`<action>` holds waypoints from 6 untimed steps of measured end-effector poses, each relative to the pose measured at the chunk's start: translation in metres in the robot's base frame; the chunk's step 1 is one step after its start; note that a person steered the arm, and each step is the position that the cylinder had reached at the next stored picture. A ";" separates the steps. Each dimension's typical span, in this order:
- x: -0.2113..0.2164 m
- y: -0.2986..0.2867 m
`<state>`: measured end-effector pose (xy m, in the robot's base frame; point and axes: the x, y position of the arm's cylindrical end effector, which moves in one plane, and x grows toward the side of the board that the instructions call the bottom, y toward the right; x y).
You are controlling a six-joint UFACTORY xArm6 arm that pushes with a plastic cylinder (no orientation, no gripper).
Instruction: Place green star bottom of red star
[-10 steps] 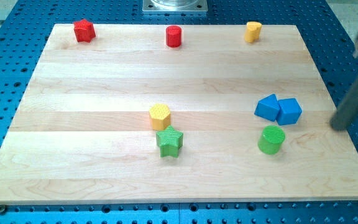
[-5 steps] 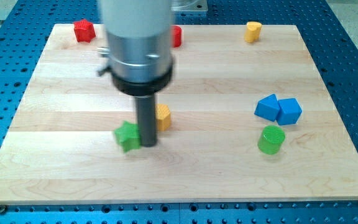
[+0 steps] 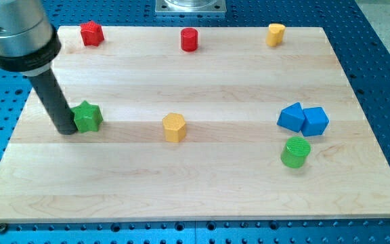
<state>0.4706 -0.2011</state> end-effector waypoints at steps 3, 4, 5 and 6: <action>0.010 0.064; -0.015 0.073; -0.024 0.087; -0.045 0.086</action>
<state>0.4253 -0.1149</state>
